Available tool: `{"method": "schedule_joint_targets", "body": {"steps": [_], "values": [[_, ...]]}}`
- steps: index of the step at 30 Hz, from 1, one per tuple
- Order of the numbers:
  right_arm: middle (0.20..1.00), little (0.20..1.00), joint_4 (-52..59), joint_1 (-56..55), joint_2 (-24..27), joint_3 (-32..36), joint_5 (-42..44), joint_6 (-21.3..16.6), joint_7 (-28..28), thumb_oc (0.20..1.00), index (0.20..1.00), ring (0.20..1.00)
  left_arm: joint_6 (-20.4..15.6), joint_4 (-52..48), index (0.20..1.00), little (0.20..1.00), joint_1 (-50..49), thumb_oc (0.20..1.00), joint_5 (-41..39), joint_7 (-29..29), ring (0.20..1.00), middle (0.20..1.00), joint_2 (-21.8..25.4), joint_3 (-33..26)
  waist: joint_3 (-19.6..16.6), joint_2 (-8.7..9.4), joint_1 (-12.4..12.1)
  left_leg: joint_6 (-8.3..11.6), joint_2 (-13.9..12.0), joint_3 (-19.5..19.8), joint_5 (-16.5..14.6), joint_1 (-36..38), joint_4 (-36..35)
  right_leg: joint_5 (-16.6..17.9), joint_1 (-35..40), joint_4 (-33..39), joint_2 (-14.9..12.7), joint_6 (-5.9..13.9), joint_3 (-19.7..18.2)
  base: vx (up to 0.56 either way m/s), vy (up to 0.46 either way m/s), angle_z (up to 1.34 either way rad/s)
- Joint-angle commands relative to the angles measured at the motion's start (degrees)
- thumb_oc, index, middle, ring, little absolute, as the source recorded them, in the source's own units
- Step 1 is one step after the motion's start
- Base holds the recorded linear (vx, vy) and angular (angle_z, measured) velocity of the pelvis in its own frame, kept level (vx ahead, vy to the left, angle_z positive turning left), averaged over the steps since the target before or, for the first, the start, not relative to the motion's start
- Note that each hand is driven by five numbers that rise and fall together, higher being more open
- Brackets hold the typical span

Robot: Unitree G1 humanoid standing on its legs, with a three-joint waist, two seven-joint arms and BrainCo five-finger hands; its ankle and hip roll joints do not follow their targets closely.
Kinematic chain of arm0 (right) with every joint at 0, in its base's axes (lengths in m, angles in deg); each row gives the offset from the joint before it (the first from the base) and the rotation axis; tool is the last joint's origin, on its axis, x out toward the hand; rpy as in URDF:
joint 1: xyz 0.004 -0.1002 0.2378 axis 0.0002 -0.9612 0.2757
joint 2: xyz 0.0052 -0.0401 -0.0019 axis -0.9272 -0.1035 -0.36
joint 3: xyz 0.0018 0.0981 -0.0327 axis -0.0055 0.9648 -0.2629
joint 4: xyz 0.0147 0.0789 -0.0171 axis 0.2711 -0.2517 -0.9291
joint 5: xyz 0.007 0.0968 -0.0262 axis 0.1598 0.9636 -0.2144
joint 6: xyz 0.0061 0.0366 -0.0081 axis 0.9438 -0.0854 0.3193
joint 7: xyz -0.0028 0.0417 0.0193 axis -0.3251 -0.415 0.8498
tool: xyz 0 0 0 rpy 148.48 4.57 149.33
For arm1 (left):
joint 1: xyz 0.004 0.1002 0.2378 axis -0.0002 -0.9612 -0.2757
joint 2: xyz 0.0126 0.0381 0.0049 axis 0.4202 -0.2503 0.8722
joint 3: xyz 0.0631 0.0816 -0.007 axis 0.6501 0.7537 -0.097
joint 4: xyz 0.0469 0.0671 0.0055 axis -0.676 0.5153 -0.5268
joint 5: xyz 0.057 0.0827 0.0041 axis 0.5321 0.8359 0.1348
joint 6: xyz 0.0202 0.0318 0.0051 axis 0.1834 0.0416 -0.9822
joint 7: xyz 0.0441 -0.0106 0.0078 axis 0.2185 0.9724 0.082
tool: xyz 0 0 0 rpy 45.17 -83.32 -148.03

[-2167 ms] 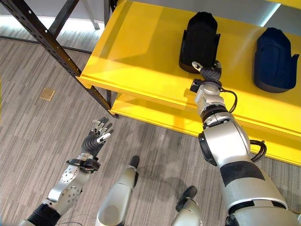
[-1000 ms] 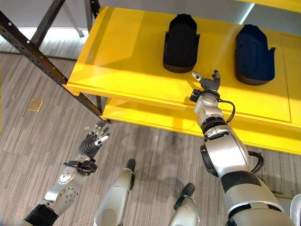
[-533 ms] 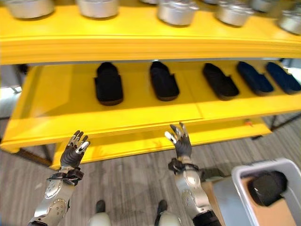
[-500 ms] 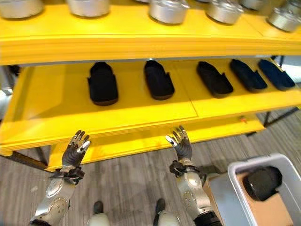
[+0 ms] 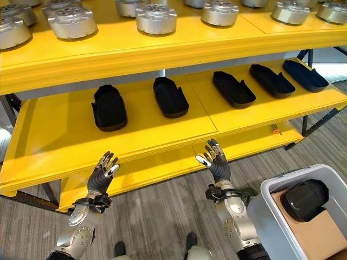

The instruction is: Move parts from the plastic box to the shelf.

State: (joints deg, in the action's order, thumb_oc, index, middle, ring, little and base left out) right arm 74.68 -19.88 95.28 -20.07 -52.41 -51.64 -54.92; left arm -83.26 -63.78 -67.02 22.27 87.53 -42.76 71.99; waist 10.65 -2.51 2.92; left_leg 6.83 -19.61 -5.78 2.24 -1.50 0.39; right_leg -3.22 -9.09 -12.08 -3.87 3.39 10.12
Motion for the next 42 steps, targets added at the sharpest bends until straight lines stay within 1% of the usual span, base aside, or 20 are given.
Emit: {"method": "schedule_joint_targets", "body": {"steps": [1,2,3,5,7,8,11,12,13,17,19,24,32,34,35,36,37,38,40,42], "values": [[1.000,1.000,7.18,0.89,1.53,3.12,-4.34,-3.61,-0.43,1.000,1.000,1.000,-3.59,-1.28,1.000,1.000,2.34,1.000,0.75,-0.71,1.000,1.000,1.16,-0.69,1.36,0.75,0.23,2.90,-4.87,2.25,15.41,-4.80,-2.04,-7.54,3.56,-3.70,1.09,-1.63,-2.23,-0.09,-0.194,-0.03],[1.000,1.000,7.14,0.44,2.12,3.89,-5.43,-4.00,0.10,1.000,1.000,1.000,-3.79,-1.42,1.000,1.000,2.48,1.000,0.82,-0.77,1.000,1.000,1.03,-0.42,1.86,0.78,0.20,2.50,-4.39,2.52,17.56,-6.05,-1.41,-7.07,4.01,-2.73,1.29,-2.26,-1.45,-0.09,-0.233,0.09],[1.000,1.000,7.84,-0.41,2.49,4.76,-6.09,-4.39,0.18,1.000,1.000,1.000,-3.97,-1.53,1.000,1.000,2.63,1.000,0.99,-1.06,1.000,1.000,0.72,-0.27,2.34,1.34,0.38,1.96,-3.03,2.27,17.71,-7.64,0.83,-6.08,4.87,-0.50,0.92,-2.66,-0.89,-0.06,-0.211,0.38],[1.000,1.000,7.13,-0.09,2.41,4.39,-7.04,-3.98,0.58,1.000,1.000,1.000,-3.92,-2.01,1.000,1.000,1.94,1.000,0.95,-1.04,1.000,1.000,0.45,-0.70,2.40,2.10,-0.18,0.80,0.73,4.76,13.95,-7.53,2.30,-4.57,5.82,2.77,0.27,-2.19,-1.67,0.01,-0.108,0.59],[1.000,1.000,7.12,1.46,1.88,3.66,-8.58,-3.91,0.65,1.000,1.000,1.000,-4.22,-2.64,1.000,1.000,1.00,1.000,1.12,-0.48,1.000,1.000,-0.45,-1.96,1.94,2.98,-1.56,-1.17,8.45,11.11,6.91,-8.51,2.52,-2.33,7.17,7.41,-0.33,-1.44,-3.47,0.07,-0.024,0.05],[1.000,1.000,5.60,4.00,0.69,1.60,-7.99,-3.56,-0.28,1.000,1.000,1.000,-4.63,-3.79,1.000,1.000,0.01,1.000,1.75,-0.03,1.000,1.000,-1.36,-3.01,0.80,3.56,-3.31,-2.07,17.09,19.97,4.38,-9.68,0.52,0.64,7.22,11.68,0.60,-0.98,-6.39,0.08,0.024,-0.37],[1.000,1.000,4.53,6.04,-0.03,0.11,-7.05,-3.32,-0.95,1.000,1.000,1.000,-5.05,-4.21,1.000,1.000,0.25,1.000,2.04,-0.04,1.000,1.000,-1.67,-3.04,0.87,3.67,-4.29,-3.66,23.86,25.11,4.58,-11.43,-0.29,1.98,6.05,12.86,2.34,-0.71,-9.14,0.02,0.053,-1.11],[1.000,1.000,4.49,6.10,-0.04,0.10,-7.05,-3.33,-0.95,1.000,1.000,1.000,-5.06,-4.19,1.000,1.000,0.28,1.000,2.04,-0.04,1.000,1.000,-1.67,-3.06,0.86,3.73,-4.37,-3.70,23.89,25.00,4.53,-11.49,-0.21,1.97,6.00,12.85,2.30,-0.68,-9.25,-0.02,0.176,-1.34],[1.000,1.000,4.98,7.26,-0.96,-0.99,-6.37,-3.23,-1.60,1.000,1.000,1.000,-5.54,-4.42,1.000,1.000,0.41,1.000,1.38,-0.23,1.000,1.000,-2.18,-2.68,1.40,3.77,-4.36,-4.93,24.11,23.93,3.49,-11.48,0.20,2.53,4.73,13.00,3.57,-0.49,-13.01,-0.01,0.145,-1.04],[1.000,1.000,5.07,8.37,-2.24,-1.90,-6.58,-2.99,-1.02,1.000,1.000,1.000,-5.85,-3.61,1.000,1.000,1.68,1.000,1.31,0.38,1.000,1.000,-2.05,-2.41,1.40,4.43,-4.31,-5.74,23.85,22.35,2.73,-10.95,-0.03,2.78,4.12,12.69,3.29,-0.34,-15.37,0.02,0.209,-1.16],[1.000,1.000,5.04,8.69,-3.25,-2.98,-6.76,-2.45,-1.02,1.000,1.000,1.000,-6.00,-2.95,1.000,1.000,2.03,1.000,1.67,0.90,1.000,1.000,-1.61,-2.29,1.64,5.25,-4.46,-7.25,22.97,18.86,1.69,-9.66,-0.46,3.20,3.68,11.56,2.87,0.44,-17.73,0.03,0.185,-0.89],[1.000,1.000,4.16,9.28,-4.88,-4.62,-6.51,-1.62,-0.59,1.000,1.000,1.000,-6.31,-2.20,1.000,1.000,3.50,1.000,1.87,2.17,1.000,1.000,-1.22,-2.03,2.08,6.01,-4.17,-8.77,22.58,14.08,0.25,-8.38,-0.67,4.73,2.36,11.04,2.25,2.17,-20.77,-0.02,0.164,-0.68],[1.000,1.000,4.31,8.69,-5.69,-5.25,-6.77,-1.44,-0.26,1.000,1.000,1.000,-6.19,-1.34,1.000,1.000,5.51,1.000,2.73,3.03,1.000,1.000,-0.30,-1.19,4.06,6.10,-1.84,-10.63,22.96,8.39,-2.88,-6.73,0.98,5.83,-1.08,5.81,2.43,4.76,-23.90,-0.01,0.161,-0.42],[1.000,1.000,4.70,8.88,-5.85,-5.64,-7.70,-1.32,-0.43,1.000,1.000,1.000,-6.22,-1.79,1.000,1.000,5.50,1.000,3.01,3.09,1.000,1.000,0.13,-1.42,4.86,5.86,-1.91,-10.88,22.47,6.09,-3.91,-5.96,1.26,6.47,-3.10,3.13,1.38,5.62,-19.87,-0.01,0.123,-0.65],[1.000,1.000,4.72,8.87,-5.85,-5.65,-7.71,-1.31,-0.42,1.000,1.000,1.000,-6.22,-1.79,1.000,1.000,5.50,1.000,3.00,3.08,1.000,1.000,0.13,-1.43,4.90,5.86,-1.92,-10.89,22.46,6.07,-3.94,-5.91,1.27,6.43,-3.07,3.10,1.39,5.62,-19.88,0.00,0.072,-1.07],[1.000,1.000,4.88,9.34,-6.06,-5.88,-8.42,-1.45,0.01,1.000,1.000,1.000,-6.26,-2.32,1.000,1.000,5.40,1.000,2.90,3.45,1.000,1.000,0.28,-1.66,5.53,5.81,-2.11,-10.87,22.11,4.38,-4.47,-4.98,1.23,7.91,-3.66,2.77,-0.49,6.30,-15.99,0.00,0.101,-1.05],[1.000,1.000,4.71,10.18,-6.88,-6.90,-8.74,-1.64,0.14,1.000,1.000,1.000,-6.50,-3.63,1.000,1.000,4.45,1.000,2.14,4.20,1.000,1.000,0.49,-2.82,6.42,5.03,-3.58,-10.68,20.63,1.18,-5.72,-3.08,1.36,9.16,-3.09,3.18,-6.43,5.25,-4.86,0.00,0.126,-1.39],[1.000,1.000,4.58,10.52,-7.03,-7.38,-9.27,-1.33,-0.02,1.000,1.000,1.000,-6.41,-3.85,1.000,1.000,3.95,1.000,1.96,4.31,1.000,1.000,0.55,-3.47,6.62,5.03,-3.78,-10.54,20.03,-0.74,-6.30,-2.24,1.32,10.51,-3.17,3.89,-8.72,5.23,-0.96,0.00,0.098,-1.43],[1.000,1.000,4.70,11.27,-6.65,-7.75,-9.79,-0.86,-0.60,1.000,1.000,1.000,-6.11,-3.77,1.000,1.000,3.30,1.000,1.52,3.96,1.000,1.000,0.57,-4.34,6.74,5.26,-3.96,-10.16,18.89,-4.01,-7.04,-1.30,1.45,12.34,-3.47,6.44,-11.18,5.86,2.76,0.00,0.026,-1.60],[1.000,1.000,4.65,11.48,-6.50,-7.83,-9.50,-0.80,-0.87,1.000,1.000,1.000,-6.07,-3.87,1.000,1.000,2.92,1.000,1.27,3.81,1.000,1.000,0.53,-4.56,6.83,5.64,-4.03,-10.14,18.91,-4.91,-7.20,-0.92,1.42,13.55,-3.85,7.40,-11.37,6.20,2.77,0.04,-0.011,-1.30]]}}
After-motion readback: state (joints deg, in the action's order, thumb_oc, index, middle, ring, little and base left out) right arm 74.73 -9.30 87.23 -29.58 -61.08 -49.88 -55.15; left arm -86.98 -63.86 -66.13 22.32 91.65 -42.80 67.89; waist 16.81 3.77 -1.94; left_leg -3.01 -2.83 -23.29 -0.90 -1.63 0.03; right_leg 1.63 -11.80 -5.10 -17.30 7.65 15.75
